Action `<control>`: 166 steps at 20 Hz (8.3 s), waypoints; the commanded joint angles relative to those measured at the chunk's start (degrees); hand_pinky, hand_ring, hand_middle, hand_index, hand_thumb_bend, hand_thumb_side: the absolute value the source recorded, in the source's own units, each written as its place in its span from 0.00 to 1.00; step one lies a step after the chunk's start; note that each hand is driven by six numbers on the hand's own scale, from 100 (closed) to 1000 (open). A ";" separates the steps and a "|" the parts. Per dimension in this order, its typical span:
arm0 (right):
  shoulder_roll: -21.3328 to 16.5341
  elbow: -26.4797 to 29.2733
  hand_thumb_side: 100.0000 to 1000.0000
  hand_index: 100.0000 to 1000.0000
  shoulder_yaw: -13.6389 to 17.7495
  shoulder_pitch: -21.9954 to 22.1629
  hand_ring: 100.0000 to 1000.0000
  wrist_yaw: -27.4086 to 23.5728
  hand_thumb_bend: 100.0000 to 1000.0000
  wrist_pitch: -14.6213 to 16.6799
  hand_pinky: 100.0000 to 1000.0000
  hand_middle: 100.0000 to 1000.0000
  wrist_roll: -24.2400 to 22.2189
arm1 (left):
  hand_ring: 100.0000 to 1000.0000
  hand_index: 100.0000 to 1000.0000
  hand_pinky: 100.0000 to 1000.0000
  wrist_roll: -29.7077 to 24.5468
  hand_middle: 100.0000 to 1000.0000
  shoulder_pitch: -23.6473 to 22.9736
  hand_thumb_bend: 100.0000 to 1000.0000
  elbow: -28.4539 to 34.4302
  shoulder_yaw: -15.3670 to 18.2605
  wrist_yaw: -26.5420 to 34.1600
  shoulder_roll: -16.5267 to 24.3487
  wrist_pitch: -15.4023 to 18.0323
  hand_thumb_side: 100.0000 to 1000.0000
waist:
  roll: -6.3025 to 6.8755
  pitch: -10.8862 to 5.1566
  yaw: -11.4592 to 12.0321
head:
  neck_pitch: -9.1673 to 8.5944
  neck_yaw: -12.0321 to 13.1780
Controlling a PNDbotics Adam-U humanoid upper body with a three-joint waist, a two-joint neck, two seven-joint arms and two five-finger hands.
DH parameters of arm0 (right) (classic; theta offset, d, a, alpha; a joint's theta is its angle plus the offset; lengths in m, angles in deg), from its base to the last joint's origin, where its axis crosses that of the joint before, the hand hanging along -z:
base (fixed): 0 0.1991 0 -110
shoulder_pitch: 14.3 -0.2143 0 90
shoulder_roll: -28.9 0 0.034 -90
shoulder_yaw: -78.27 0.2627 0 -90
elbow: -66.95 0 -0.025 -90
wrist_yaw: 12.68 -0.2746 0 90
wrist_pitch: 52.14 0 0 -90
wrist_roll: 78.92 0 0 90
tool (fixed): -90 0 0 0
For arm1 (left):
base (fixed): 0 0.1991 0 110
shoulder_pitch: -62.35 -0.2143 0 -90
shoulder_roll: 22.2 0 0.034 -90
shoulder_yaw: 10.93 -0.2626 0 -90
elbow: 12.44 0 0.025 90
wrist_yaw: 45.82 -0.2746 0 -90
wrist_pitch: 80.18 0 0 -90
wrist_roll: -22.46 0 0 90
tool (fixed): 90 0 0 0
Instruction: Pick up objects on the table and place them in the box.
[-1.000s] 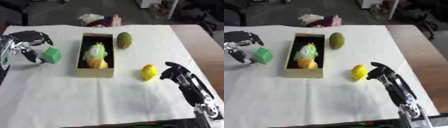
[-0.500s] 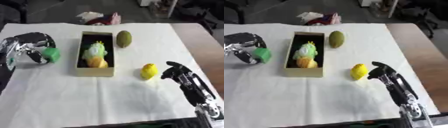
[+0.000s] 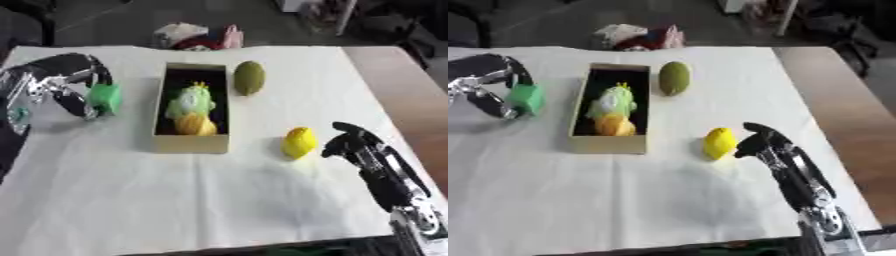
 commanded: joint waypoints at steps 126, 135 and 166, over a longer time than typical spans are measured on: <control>-6.24 -43.40 0.00 0.59 -1.61 -51.31 0.73 46.71 0.00 22.48 0.79 0.69 -5.96 | 0.56 0.71 0.71 13.91 0.59 -43.43 0.04 51.42 7.19 44.92 -15.84 -16.71 0.48 | 3.38 -1.57 11.96 | 0.26 -8.30; 3.16 -47.83 0.03 0.63 -2.19 -52.79 0.77 55.95 0.00 21.63 0.81 0.74 -6.24 | 0.56 0.71 0.71 13.44 0.59 -43.05 0.04 51.72 6.95 45.33 -16.97 -16.56 0.48 | 3.67 -1.29 13.81 | 0.26 -10.97; -3.78 -57.86 0.28 0.91 10.61 -53.44 0.76 68.73 0.00 13.59 0.81 0.78 12.25 | 0.56 0.71 0.72 13.34 0.59 -43.35 0.02 51.37 7.28 45.10 -17.41 -16.57 0.50 | 3.33 -1.40 13.92 | 0.05 -10.16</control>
